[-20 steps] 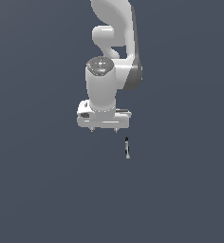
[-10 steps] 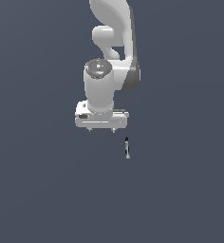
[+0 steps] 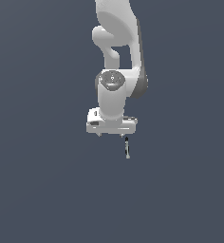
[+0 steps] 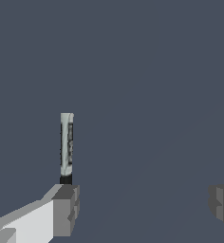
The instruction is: Pick up the object and move it to a goal position.
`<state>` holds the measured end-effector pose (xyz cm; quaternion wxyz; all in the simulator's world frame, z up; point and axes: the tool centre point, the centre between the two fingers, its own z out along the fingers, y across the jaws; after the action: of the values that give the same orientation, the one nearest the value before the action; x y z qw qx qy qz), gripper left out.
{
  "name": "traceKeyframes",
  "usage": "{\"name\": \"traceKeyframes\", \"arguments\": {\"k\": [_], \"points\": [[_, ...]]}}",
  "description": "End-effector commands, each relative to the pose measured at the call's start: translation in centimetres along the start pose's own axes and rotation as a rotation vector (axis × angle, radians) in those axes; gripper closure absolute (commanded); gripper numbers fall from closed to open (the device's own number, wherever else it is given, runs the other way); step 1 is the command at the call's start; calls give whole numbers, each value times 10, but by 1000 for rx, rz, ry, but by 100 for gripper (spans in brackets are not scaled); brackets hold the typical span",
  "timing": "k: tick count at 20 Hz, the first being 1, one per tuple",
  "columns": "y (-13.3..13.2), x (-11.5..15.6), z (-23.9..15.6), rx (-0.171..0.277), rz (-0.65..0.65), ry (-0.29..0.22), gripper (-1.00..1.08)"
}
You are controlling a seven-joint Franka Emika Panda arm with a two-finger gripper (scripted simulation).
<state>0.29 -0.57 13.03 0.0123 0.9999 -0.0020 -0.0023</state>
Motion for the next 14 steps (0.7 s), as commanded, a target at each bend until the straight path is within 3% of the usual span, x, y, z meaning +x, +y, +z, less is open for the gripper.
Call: {"name": "traceKeyframes", "arguments": {"k": [1, 8, 14], "points": [[-21, 1, 16, 5, 2, 1, -92], [-74, 1, 57, 20, 12, 4, -92], [-88, -1, 68, 25, 15, 4, -92]]}}
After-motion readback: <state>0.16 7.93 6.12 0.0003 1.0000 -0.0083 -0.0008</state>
